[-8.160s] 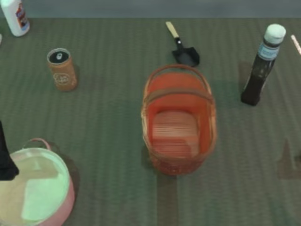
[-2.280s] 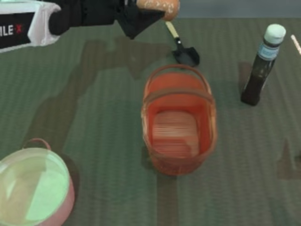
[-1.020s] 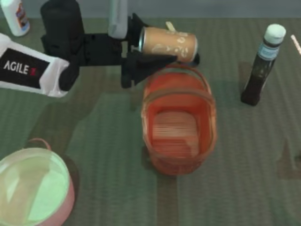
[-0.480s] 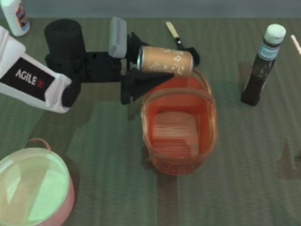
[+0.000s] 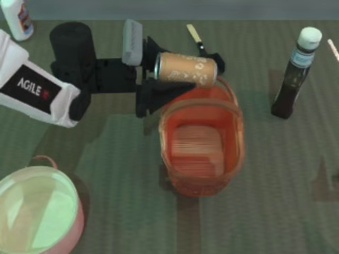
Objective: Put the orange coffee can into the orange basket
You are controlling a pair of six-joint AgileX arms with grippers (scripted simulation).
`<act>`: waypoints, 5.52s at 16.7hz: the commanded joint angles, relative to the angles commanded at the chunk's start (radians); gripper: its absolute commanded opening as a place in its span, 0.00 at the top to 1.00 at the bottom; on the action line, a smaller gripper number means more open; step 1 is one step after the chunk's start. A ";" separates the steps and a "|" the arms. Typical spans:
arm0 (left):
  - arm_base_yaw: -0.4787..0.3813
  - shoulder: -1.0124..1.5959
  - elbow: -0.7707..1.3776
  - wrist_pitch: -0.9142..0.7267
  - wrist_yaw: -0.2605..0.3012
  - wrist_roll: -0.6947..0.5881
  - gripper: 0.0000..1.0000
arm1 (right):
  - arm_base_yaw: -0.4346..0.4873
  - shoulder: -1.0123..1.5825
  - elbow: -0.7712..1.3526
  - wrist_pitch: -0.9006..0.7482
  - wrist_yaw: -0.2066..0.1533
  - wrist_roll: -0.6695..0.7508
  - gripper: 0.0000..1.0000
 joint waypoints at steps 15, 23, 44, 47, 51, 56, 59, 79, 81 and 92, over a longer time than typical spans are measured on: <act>-0.002 -0.010 -0.005 -0.006 -0.007 -0.002 0.00 | 0.004 0.010 0.010 -0.009 -0.001 -0.005 0.00; 0.078 -0.421 -0.217 -0.223 -0.265 -0.073 0.00 | 0.155 0.460 0.461 -0.358 -0.004 -0.224 0.00; 0.327 -2.218 -1.151 -1.017 -1.248 -0.044 0.00 | 0.678 2.309 2.376 -1.629 0.005 -1.018 0.00; 0.329 -2.236 -1.167 -1.029 -1.261 -0.042 0.00 | 0.684 2.323 2.394 -1.640 0.005 -1.027 0.00; 0.329 -2.236 -1.167 -1.029 -1.261 -0.042 0.00 | 0.680 2.321 2.389 -1.635 0.005 -1.026 0.00; 0.329 -2.236 -1.167 -1.029 -1.261 -0.042 0.00 | 0.684 2.296 2.283 -1.557 0.005 -1.027 0.00; 0.329 -2.236 -1.167 -1.029 -1.261 -0.042 0.00 | 0.685 2.288 2.252 -1.533 0.005 -1.026 0.00; 0.329 -2.236 -1.167 -1.029 -1.261 -0.042 0.00 | 0.685 2.288 2.252 -1.533 0.005 -1.026 1.00; 0.329 -2.236 -1.167 -1.029 -1.261 -0.042 0.00 | 0.685 2.288 2.252 -1.533 0.005 -1.026 1.00; 0.329 -2.236 -1.167 -1.029 -1.261 -0.042 0.00 | 0.685 2.288 2.252 -1.533 0.005 -1.026 1.00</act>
